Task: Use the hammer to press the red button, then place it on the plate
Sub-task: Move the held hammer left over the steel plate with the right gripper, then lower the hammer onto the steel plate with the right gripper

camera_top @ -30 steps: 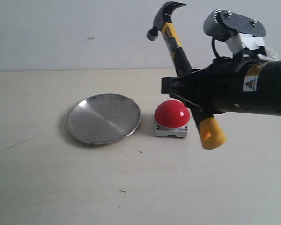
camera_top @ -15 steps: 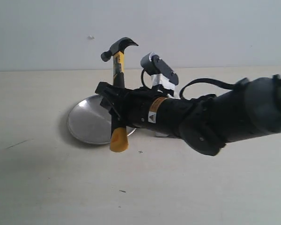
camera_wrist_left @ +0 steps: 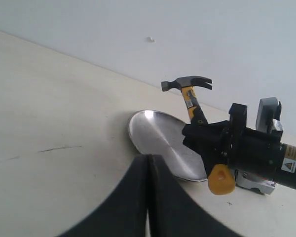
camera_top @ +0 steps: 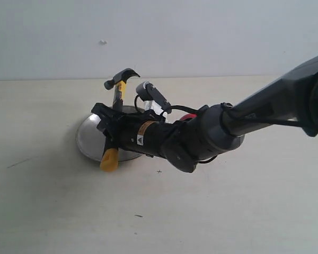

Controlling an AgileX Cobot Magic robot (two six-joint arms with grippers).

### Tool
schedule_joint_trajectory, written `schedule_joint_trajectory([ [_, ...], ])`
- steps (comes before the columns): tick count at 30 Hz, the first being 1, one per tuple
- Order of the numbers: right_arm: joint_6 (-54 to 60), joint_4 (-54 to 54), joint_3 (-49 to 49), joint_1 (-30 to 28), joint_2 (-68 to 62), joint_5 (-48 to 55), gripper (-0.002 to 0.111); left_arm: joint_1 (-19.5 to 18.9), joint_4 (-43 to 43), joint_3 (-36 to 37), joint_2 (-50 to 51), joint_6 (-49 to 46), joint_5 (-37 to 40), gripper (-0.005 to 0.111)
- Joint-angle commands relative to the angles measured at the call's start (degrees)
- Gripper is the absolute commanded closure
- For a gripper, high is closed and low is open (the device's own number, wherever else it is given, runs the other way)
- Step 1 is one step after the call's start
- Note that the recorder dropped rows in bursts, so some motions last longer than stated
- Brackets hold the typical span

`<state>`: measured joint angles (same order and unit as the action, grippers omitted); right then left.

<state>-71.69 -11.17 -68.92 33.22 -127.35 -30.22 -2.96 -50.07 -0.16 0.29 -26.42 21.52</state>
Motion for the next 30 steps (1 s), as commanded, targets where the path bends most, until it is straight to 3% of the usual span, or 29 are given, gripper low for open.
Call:
schedule_joint_trajectory([
  [1,-0.77,-1.71,-2.52,0.3,-1.45,-5.47,0.108,-0.08,-0.13,0.16,-0.29,-0.17,0.25,0.107],
  [7,1.05,-1.05,-4.11,0.78,-2.23,1.92,0.108,-0.08,-0.13,0.16,-0.29,-0.17,0.25,0.107],
  [30,3.34,0.91,-4.11,0.78,-2.58,7.44,0.108,-0.08,-0.13,0.16,-0.29,-0.17,0.25,0.107],
])
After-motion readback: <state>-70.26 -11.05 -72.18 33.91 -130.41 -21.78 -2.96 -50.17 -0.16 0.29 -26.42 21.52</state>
